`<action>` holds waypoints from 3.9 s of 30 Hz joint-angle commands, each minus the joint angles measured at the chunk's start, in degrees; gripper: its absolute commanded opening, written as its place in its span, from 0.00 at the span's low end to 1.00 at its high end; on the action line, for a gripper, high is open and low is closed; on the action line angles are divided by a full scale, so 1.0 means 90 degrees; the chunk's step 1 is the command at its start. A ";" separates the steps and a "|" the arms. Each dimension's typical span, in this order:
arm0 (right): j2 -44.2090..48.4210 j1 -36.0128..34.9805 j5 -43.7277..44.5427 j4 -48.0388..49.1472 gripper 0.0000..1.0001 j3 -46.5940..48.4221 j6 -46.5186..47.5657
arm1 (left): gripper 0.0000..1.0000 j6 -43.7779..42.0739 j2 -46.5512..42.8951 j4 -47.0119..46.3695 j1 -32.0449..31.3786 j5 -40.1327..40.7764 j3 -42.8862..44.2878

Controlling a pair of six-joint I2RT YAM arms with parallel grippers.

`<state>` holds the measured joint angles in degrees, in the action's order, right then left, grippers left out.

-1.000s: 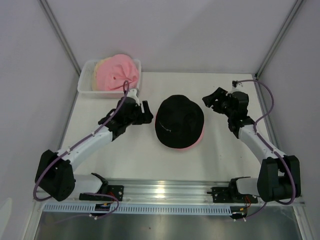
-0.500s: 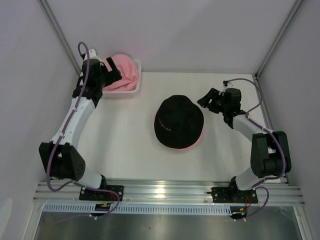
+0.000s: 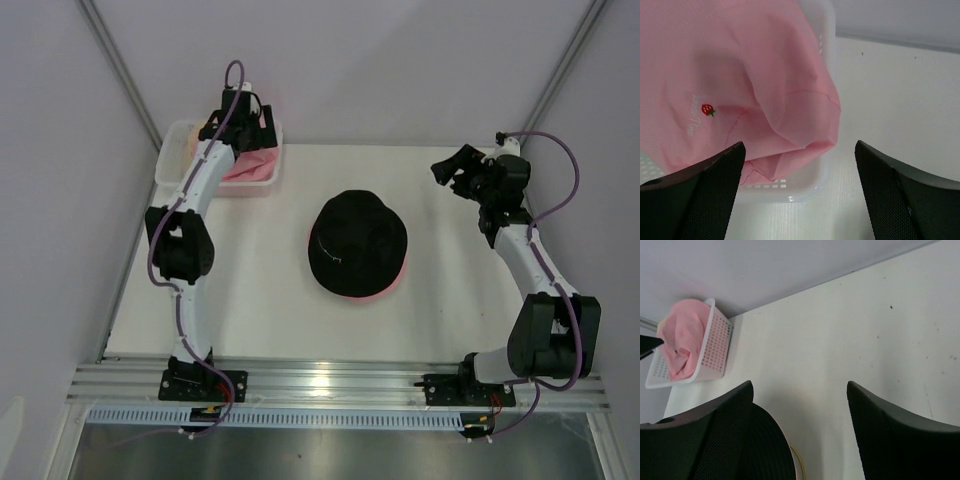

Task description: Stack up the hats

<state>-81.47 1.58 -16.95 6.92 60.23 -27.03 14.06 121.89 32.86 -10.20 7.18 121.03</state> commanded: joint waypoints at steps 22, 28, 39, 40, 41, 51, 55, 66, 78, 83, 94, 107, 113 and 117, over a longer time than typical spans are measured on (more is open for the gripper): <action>0.0214 0.0107 0.0106 -0.0329 0.80 0.0408 0.0249 | 0.26 0.2197 0.0091 -0.1718 0.0059 0.0080 -0.0899; 0.0214 0.0097 -0.0235 -0.0222 0.80 0.0388 0.0122 | 0.01 0.1555 -0.0505 -0.1991 0.0185 -0.0045 -0.1192; 0.0994 0.0000 -0.1281 0.0608 0.99 0.0203 0.0025 | 0.01 -0.0136 -0.2641 0.0166 0.0098 -0.3010 -0.0303; 0.1102 0.0000 -0.1252 0.0686 0.99 0.0125 -0.0092 | 0.01 -0.0195 -0.2809 0.0312 0.0030 -0.3256 -0.0439; 0.1210 0.0000 -0.1280 0.0783 0.99 -0.0020 -0.0160 | 0.01 -0.0215 -0.2984 0.0343 -0.0009 -0.3491 -0.0508; 0.2001 -0.0108 -0.2198 0.2580 0.99 -0.0734 -0.1527 | 0.01 0.0644 -0.4821 -0.0897 -0.0847 -0.5612 -0.1758; 0.2352 -0.0282 -0.2384 0.3010 0.99 -0.0910 -0.1987 | 0.01 0.0596 -0.4968 -0.0781 -0.1347 -0.5457 -0.1983; 0.3193 -0.0966 -0.2092 0.2386 0.99 -0.1340 -0.2749 | 0.01 0.0674 -0.4881 -0.1132 -0.2363 -0.5319 -0.2901; 0.3466 -0.1485 -0.0793 0.0463 0.96 -0.1594 -0.1919 | 0.01 0.0703 -0.4588 -0.1269 -0.2607 -0.4998 -0.3165; 0.3769 -0.1485 -0.0305 -0.0310 0.95 -0.1643 -0.1636 | 0.01 0.0790 -0.4451 -0.1453 -0.2627 -0.5006 -0.3360; 0.3271 -0.1494 -0.0382 0.0003 0.88 -0.2082 -0.1715 | 0.01 0.0869 -0.4061 -0.1630 -0.2754 -0.5017 -0.3419; 0.3564 -0.1494 0.0215 0.0880 0.89 -0.3117 -0.1889 | 0.02 0.0713 -0.3787 -0.1405 -0.2764 -0.4196 -0.3556; 0.3467 -0.1485 0.0252 0.1692 0.82 -0.3557 -0.2241 | 0.03 0.1015 -0.3621 -0.1698 -0.2764 -0.4439 -0.3546; 0.3535 -0.1504 0.0243 0.2033 0.79 -0.3781 -0.2591 | 0.03 0.1113 -0.3514 -0.1795 -0.2764 -0.4548 -0.3555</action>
<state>-50.33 -11.57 -15.86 18.33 27.18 -47.20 22.70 89.56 19.40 -34.65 -32.21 89.25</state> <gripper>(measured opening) 0.799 0.030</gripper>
